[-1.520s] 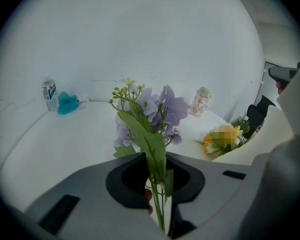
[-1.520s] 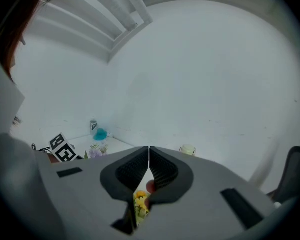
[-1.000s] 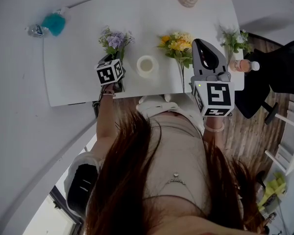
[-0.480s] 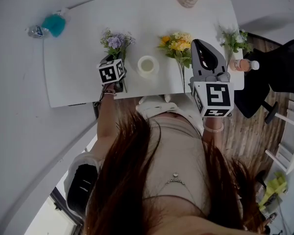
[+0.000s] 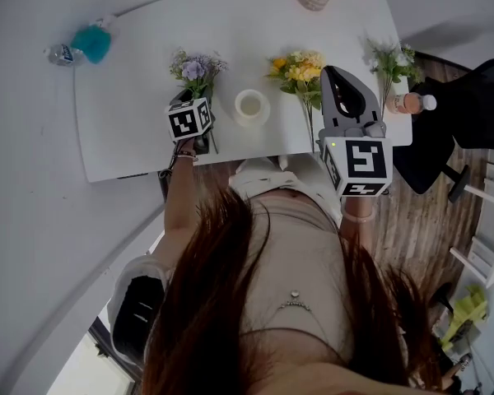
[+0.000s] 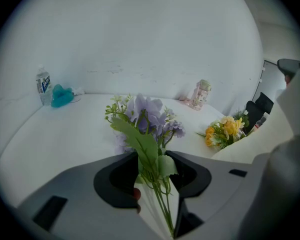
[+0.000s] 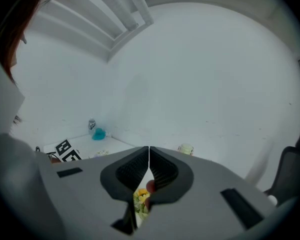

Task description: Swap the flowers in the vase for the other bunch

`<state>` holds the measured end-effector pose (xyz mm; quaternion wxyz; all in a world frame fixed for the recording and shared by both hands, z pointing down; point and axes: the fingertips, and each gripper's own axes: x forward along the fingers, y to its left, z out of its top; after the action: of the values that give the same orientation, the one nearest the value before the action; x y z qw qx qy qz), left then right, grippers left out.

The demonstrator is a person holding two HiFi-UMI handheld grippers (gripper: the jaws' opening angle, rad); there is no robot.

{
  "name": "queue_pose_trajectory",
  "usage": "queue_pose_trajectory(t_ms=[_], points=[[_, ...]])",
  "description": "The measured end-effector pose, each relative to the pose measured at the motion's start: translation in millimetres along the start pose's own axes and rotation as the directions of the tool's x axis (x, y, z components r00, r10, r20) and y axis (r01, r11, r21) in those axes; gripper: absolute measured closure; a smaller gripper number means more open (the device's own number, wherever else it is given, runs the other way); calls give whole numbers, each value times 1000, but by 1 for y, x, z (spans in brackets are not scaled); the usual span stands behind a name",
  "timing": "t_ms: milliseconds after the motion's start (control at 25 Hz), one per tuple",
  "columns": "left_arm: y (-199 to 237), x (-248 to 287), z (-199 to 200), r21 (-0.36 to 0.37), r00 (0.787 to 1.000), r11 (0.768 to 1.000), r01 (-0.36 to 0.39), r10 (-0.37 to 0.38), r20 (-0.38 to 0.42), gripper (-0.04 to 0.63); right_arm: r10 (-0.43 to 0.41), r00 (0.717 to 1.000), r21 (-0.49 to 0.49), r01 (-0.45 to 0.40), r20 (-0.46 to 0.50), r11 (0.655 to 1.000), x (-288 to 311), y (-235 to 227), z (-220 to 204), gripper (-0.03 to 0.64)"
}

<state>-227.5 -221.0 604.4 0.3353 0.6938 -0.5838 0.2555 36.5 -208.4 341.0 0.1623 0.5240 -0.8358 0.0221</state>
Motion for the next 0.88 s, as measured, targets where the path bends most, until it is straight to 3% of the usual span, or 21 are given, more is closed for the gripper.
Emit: queue_pose_trajectory(t_ms=[600, 880], points=[[-7, -23, -8, 27, 999, 999, 42, -42, 27, 422, -14, 999, 36, 13, 40, 999, -16, 34, -1, 589], [-10, -47, -7, -3, 997, 1000, 9, -9, 80, 422, 20, 997, 35, -23, 79, 999, -26, 40, 4, 589]])
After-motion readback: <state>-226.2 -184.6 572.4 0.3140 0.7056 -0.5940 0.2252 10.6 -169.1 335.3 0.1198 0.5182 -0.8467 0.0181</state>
